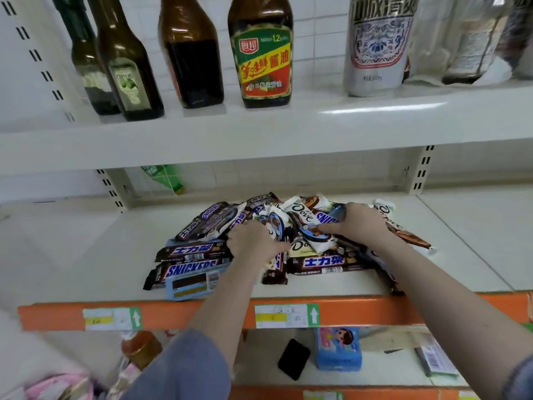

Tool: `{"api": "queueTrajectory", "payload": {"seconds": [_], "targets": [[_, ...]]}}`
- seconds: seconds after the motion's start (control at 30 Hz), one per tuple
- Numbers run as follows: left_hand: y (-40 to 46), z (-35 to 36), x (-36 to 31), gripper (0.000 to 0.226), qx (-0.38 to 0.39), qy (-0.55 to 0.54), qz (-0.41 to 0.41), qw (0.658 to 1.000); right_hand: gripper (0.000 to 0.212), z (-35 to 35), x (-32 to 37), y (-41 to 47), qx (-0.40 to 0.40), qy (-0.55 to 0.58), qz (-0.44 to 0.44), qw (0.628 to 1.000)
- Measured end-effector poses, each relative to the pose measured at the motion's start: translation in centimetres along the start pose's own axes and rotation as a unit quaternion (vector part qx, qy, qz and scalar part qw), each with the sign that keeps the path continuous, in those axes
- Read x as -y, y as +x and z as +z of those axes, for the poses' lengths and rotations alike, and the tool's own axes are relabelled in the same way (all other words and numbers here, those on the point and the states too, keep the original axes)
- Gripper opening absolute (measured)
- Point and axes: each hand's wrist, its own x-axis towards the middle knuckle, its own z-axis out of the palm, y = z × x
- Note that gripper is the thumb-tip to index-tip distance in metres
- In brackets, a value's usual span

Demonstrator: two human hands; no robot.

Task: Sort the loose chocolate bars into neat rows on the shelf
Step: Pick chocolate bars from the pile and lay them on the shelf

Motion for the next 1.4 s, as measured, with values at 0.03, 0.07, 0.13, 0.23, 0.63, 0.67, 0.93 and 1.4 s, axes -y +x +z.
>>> {"api": "queueTrajectory", "payload": {"seconds": [0.03, 0.07, 0.13, 0.23, 0.63, 0.67, 0.93, 1.4], "targets": [[0.1, -0.2, 0.0, 0.102, 0.007, -0.020, -0.007, 1.000, 0.066, -0.2, 0.1, 0.1, 0.017, 0.033, -0.002, 0.999], [0.2, -0.2, -0.1, 0.101, 0.012, -0.043, -0.012, 0.999, 0.067, -0.3, 0.2, 0.1, 0.032, 0.072, -0.006, 0.997], [0.0, -0.3, -0.3, 0.096, 0.012, -0.104, -0.017, 0.994, 0.070, -0.5, 0.2, 0.0, 0.042, 0.125, -0.014, 0.991], [-0.2, 0.1, -0.5, 0.080, -0.008, -0.146, -0.004, 0.989, 0.071, -0.6, -0.4, -0.2, 0.038, 0.161, -0.031, 0.986], [-0.5, -0.2, 1.5, 0.039, -0.047, -0.414, 0.010, 0.909, 0.029, -0.7, -1.7, -0.9, 0.024, 0.258, 0.011, 0.966], [-0.6, -0.3, 1.5, 0.037, -0.039, -0.437, 0.007, 0.899, 0.027, -0.8, -1.7, -1.0, 0.032, 0.276, 0.018, 0.961], [-1.9, -1.5, 0.1, 0.030, -0.021, -0.531, 0.021, 0.847, 0.021, -1.7, -1.6, -1.7, 0.015, 0.538, 0.096, 0.838], [-6.5, -1.0, -5.7, 0.026, 0.035, -0.549, 0.081, 0.831, 0.019, -4.7, -8.3, -4.1, -0.299, 0.518, 0.039, 0.800]]}}
